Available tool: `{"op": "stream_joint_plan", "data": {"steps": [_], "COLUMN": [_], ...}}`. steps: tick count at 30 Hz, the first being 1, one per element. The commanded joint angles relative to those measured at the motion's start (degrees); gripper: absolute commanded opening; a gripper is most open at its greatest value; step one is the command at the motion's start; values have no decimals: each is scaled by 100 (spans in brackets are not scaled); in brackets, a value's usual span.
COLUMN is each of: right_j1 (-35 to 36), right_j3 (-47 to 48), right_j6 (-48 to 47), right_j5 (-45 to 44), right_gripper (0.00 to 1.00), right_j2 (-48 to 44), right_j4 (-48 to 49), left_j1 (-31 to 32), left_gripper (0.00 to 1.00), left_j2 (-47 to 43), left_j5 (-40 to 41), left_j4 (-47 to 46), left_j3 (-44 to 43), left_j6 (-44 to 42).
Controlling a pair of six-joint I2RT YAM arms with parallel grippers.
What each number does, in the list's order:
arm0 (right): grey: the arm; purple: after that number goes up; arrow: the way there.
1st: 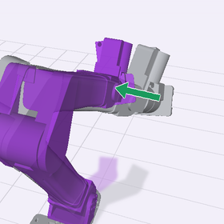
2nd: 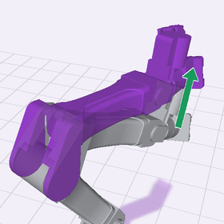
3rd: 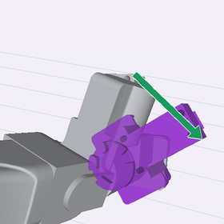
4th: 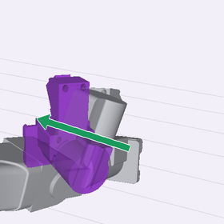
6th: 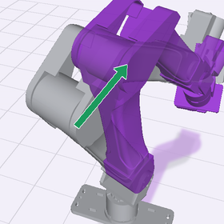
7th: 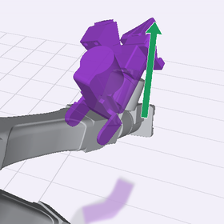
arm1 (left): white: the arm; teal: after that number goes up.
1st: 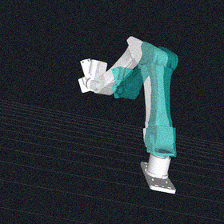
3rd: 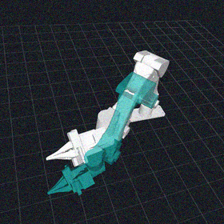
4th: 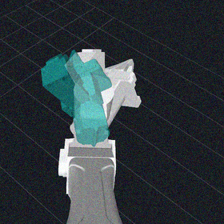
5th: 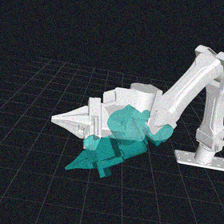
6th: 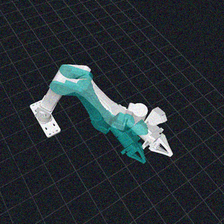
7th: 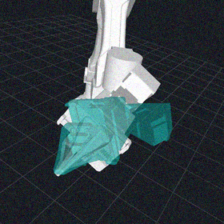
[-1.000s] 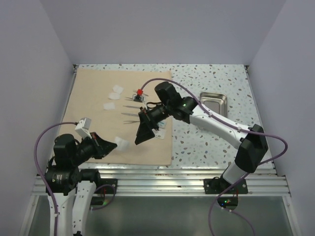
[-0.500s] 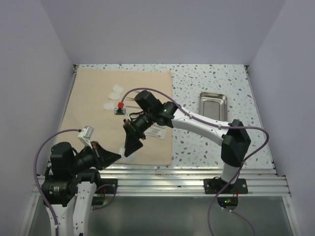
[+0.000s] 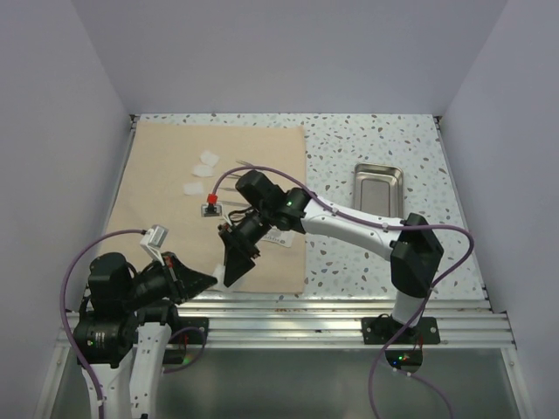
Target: Prepare the surgical pack
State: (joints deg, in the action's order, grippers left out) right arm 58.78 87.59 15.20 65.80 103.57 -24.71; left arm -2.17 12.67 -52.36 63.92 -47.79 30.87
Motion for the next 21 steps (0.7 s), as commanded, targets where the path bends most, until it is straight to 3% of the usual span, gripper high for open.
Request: {"op": "stream_joint_plan", "data": {"steps": [1,5,6,7,9,10,11,14,16,18,21], "right_j1": [45,45,54,45,37,11,-25,-358,-804,-1122,-1755], "right_j3": [-154,-313,-330,-330,-348,-418,-462,-708,-970,-1112,-1078], "right_j6": [-35,35,36,27,9,9,44,210,342,361,220], "right_j5": [188,135,30,-40,-172,-443,-602,-1147,-1349,-1578,-2140], "right_gripper": [46,24,10,3,0,0,0,0,0,0,0], "right_j2": [-82,-135,-127,-135,-161,-196,-240,-442,-644,-820,-970], "right_j4": [106,194,142,98,37,2,10,19,80,-68,-482], "left_j1": [-37,-37,-37,-37,-37,-37,-37,-29,-37,-37,-37], "left_gripper": [0,0,0,0,0,11,36,74,91,98,98], "left_j2": [8,130,166,253,394,577,710,1333,1911,2361,3363], "left_j5": [-213,-248,-231,-196,-39,75,198,1102,1745,2453,3414], "left_j4": [-160,-371,-432,-468,-582,-600,-661,-766,-1046,-1153,-1119], "left_j3": [-204,-196,-187,-187,-187,-178,-187,-406,-581,-713,-1003], "left_j6": [156,217,226,217,174,147,104,-81,-99,-21,190]}}
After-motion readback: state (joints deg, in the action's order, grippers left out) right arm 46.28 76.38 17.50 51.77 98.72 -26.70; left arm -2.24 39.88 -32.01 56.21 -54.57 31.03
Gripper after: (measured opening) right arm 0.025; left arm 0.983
